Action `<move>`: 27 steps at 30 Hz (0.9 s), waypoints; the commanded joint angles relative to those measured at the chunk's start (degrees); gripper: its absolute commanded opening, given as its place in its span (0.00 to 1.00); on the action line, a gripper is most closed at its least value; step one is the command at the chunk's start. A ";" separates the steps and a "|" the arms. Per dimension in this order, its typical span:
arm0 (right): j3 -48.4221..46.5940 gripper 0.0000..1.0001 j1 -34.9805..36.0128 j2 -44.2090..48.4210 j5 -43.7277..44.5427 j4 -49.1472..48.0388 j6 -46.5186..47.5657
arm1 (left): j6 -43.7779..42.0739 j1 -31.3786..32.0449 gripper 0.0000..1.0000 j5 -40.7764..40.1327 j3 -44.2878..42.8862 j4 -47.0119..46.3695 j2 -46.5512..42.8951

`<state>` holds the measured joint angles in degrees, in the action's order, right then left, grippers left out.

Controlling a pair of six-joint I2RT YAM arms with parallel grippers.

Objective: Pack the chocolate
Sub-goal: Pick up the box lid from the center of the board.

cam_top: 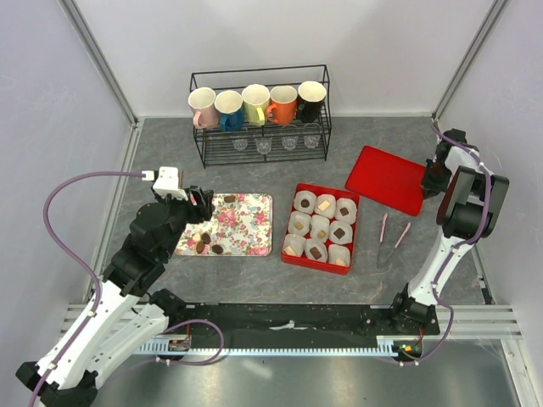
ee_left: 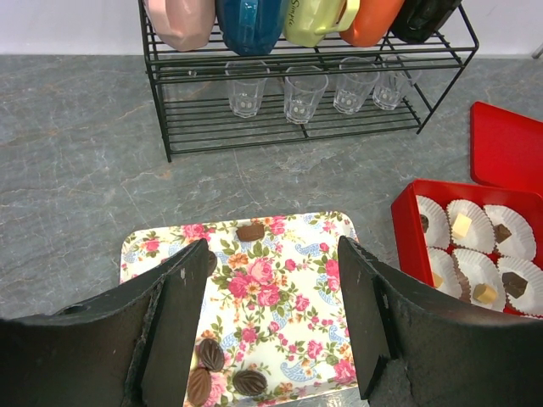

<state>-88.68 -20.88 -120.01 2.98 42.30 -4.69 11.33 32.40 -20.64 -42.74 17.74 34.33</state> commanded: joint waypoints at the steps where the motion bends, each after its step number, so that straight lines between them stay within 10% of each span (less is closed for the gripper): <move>1: 2.38 0.00 -0.39 -3.76 -2.72 1.91 0.03 | 1.67 0.29 0.69 0.25 0.11 -2.09 -0.31; 27: 5.10 0.00 -1.79 18.93 -6.06 -3.02 -8.76 | 2.03 0.29 0.69 1.04 0.20 -2.09 -1.46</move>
<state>-83.70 -22.41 -104.57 -0.56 41.17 -11.62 11.38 32.40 -20.43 -42.72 17.58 33.34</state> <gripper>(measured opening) 0.007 0.688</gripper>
